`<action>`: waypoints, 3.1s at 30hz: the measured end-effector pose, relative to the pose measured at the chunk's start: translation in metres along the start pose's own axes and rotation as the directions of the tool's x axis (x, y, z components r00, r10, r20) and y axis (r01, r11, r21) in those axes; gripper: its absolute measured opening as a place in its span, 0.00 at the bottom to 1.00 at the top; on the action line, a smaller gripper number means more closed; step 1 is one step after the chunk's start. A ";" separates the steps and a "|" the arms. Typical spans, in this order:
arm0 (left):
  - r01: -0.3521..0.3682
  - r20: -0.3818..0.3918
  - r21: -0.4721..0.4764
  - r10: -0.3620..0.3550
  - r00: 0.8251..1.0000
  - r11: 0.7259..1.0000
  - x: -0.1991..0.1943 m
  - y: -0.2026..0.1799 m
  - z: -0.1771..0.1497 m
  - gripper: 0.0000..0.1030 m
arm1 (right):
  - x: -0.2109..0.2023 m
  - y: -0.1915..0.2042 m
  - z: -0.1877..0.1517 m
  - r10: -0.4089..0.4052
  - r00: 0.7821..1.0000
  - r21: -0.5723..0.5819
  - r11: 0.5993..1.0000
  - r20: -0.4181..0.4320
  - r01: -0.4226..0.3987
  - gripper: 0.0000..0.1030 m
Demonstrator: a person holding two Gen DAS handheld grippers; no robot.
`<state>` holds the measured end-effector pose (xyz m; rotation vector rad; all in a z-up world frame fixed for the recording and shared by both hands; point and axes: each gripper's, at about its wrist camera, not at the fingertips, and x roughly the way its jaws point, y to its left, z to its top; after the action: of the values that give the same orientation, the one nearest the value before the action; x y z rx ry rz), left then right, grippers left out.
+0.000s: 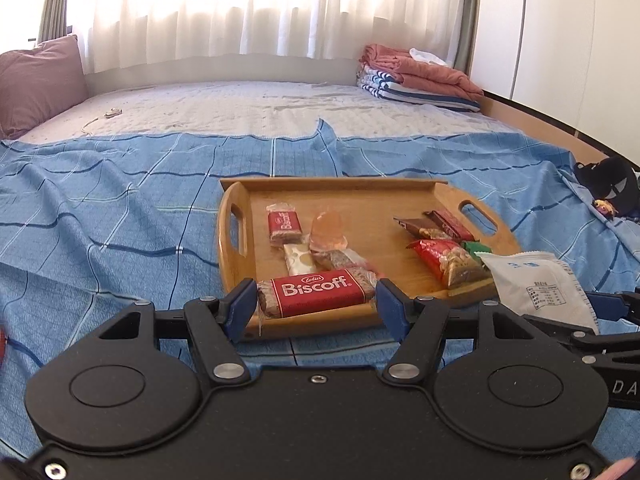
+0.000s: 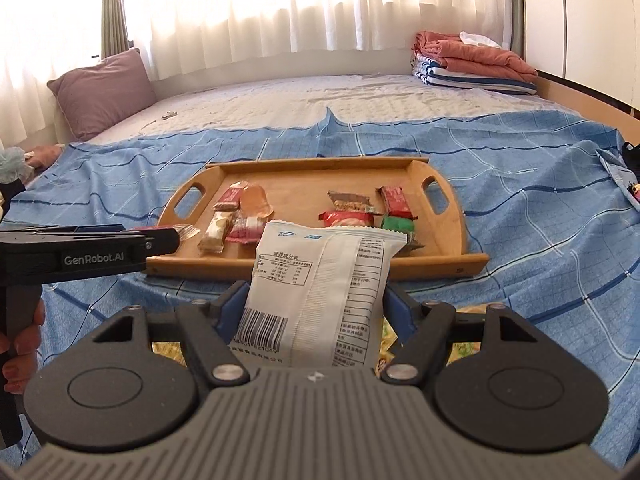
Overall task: Organize snacks
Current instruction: 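Carry the Biscoff and white bag onto the wooden tray and open both grippers, then move both grippers back to the last two packets on the sheet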
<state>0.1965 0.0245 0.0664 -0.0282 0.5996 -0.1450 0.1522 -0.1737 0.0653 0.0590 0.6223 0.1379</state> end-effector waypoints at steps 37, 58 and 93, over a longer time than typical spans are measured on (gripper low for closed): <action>-0.043 -0.208 -0.151 0.011 0.978 0.988 0.219 0.006 0.105 0.61 | 0.203 -0.047 0.116 0.052 0.976 -0.038 0.997 -0.210 -0.061 0.72; -0.075 -0.207 -0.080 0.058 0.977 0.994 0.250 0.005 0.095 0.61 | 0.249 -0.043 0.107 0.052 0.979 -0.012 0.998 -0.195 -0.056 0.71; -0.067 -0.087 -0.021 0.065 0.994 0.998 0.060 -0.018 0.053 0.97 | 0.071 -0.052 0.072 0.089 0.996 0.013 0.996 0.026 -0.089 1.00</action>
<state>0.2735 -0.0026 0.0777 -0.0250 0.6873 -0.0750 0.2567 -0.2154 0.0777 0.1022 0.5951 0.2186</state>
